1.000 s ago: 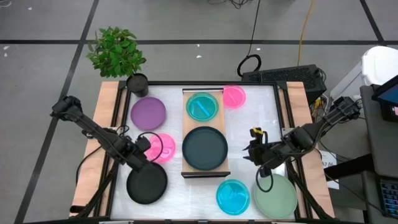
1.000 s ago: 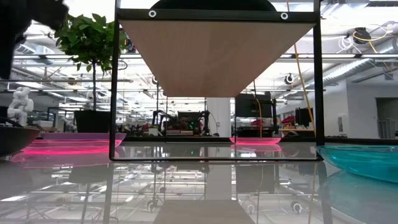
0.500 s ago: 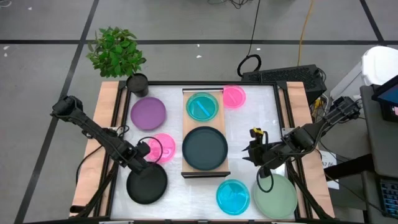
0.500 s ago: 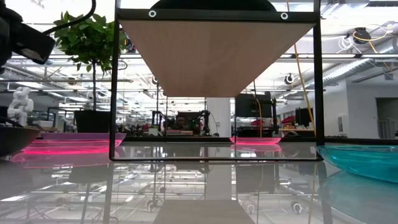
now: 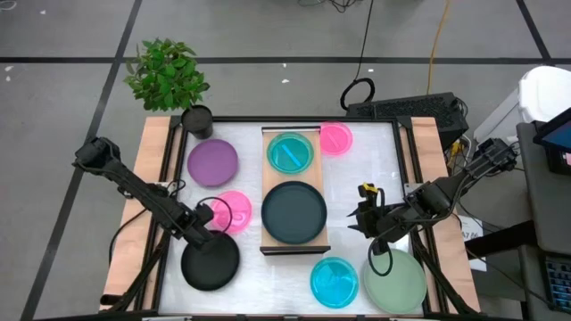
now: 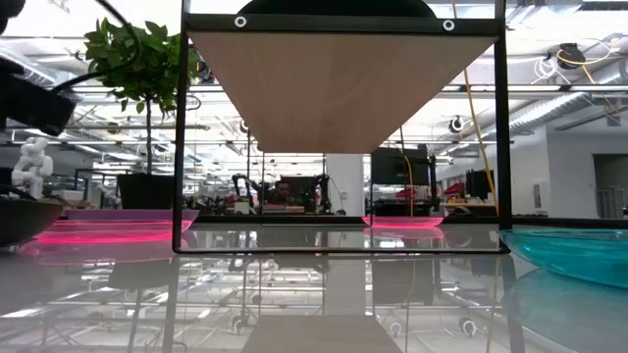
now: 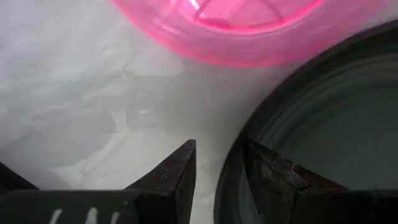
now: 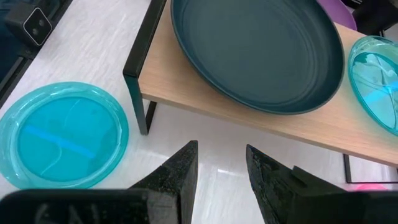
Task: Place and stack plates onto a shelf
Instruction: Stack the black plate on top of the dark green plate
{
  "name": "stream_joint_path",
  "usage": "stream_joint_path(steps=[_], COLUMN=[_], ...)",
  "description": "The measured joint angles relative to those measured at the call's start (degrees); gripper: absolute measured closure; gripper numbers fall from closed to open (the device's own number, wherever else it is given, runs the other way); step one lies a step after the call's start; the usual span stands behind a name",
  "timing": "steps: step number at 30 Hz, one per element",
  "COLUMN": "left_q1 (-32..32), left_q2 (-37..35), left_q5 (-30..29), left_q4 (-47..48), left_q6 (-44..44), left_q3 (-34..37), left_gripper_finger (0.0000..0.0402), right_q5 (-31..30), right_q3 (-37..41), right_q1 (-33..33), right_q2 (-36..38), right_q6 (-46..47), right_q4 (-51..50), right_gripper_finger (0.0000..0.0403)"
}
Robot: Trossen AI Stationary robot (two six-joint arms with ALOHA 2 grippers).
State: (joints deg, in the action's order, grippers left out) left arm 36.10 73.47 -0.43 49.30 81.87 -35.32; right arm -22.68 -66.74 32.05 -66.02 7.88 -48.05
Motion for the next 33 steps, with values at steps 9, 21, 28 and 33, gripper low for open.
stream_joint_path(steps=[9,21,28,33], left_q1=[0.0,0.0,0.0,0.0], left_q2=[0.0,0.0,0.0,-0.1], left_q5=[0.3,1.6,1.9,2.1], left_q4=[-0.7,-3.3,-3.3,-4.0], left_q6=[0.5,-0.7,-1.0,-2.3], left_q3=[1.7,1.1,1.1,0.9], left_gripper_finger=[0.0261,0.0261,0.0299,0.0363], right_q5=[0.0,0.0,0.0,0.0], right_q3=[0.0,0.0,0.0,0.0], right_q1=[0.0,0.0,0.0,0.0], right_q2=[0.0,0.0,0.0,0.0], right_q6=[0.0,0.0,0.0,-0.2], right_q4=[0.0,0.0,0.0,0.0], right_gripper_finger=[0.0284,0.0284,0.0284,0.0284])
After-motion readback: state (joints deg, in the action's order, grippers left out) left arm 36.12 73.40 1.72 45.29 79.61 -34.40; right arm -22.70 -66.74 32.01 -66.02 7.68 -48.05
